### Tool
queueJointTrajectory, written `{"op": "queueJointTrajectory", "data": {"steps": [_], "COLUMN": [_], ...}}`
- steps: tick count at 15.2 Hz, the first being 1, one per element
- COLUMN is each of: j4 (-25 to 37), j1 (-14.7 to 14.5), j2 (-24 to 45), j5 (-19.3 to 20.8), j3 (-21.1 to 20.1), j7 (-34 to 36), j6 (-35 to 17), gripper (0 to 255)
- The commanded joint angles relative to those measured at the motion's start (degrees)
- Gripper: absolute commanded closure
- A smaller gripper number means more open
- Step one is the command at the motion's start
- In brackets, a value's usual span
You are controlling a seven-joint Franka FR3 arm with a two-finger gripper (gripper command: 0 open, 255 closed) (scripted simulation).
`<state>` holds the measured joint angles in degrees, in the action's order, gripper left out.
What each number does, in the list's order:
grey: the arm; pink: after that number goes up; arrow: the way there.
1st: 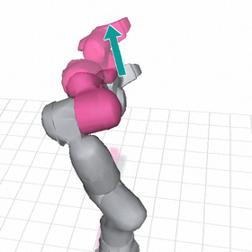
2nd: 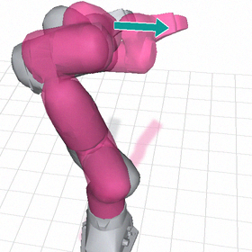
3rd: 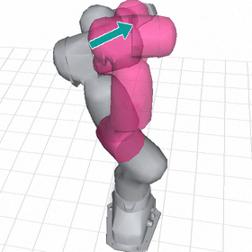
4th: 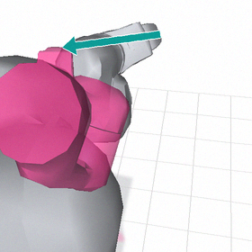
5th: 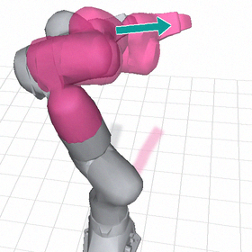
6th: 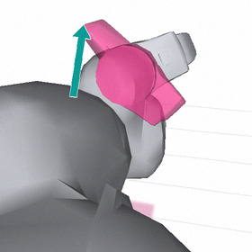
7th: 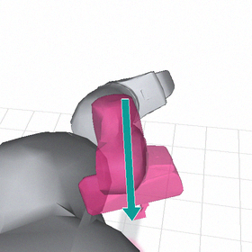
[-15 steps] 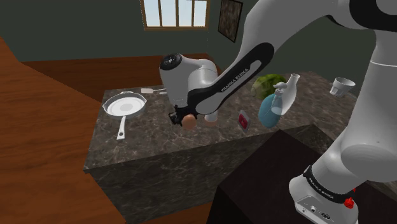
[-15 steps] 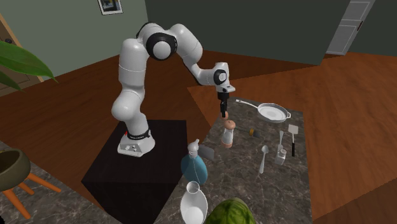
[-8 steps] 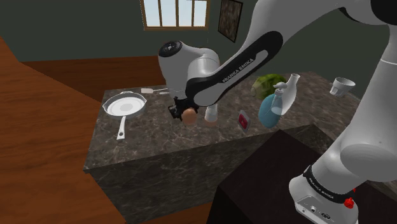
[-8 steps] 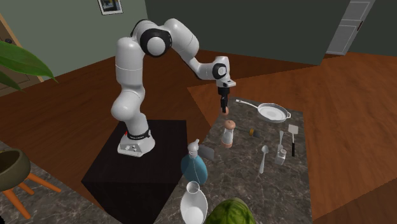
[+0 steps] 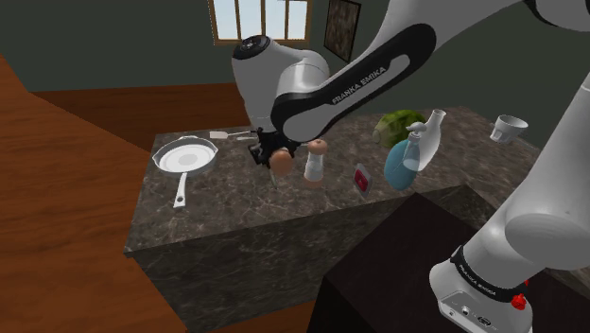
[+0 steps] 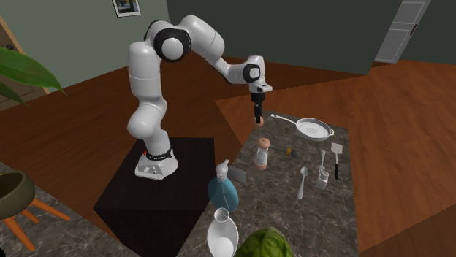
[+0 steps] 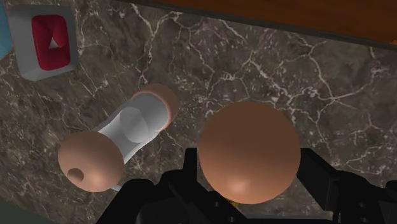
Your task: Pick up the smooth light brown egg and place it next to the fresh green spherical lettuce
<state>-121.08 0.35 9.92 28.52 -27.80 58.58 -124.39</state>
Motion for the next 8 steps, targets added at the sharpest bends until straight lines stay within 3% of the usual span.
{"op": "queueJointTrajectory", "data": {"steps": [1,8], "j4": [0.37,2.40], "j1": [0.17,0.46], "j2": [-1.06,-4.12], "j5": [-0.97,-3.86], "j3": [-0.19,-0.67], "j7": [-0.99,-4.00], "j6": [1.06,5.09], "gripper": [255,255]}}
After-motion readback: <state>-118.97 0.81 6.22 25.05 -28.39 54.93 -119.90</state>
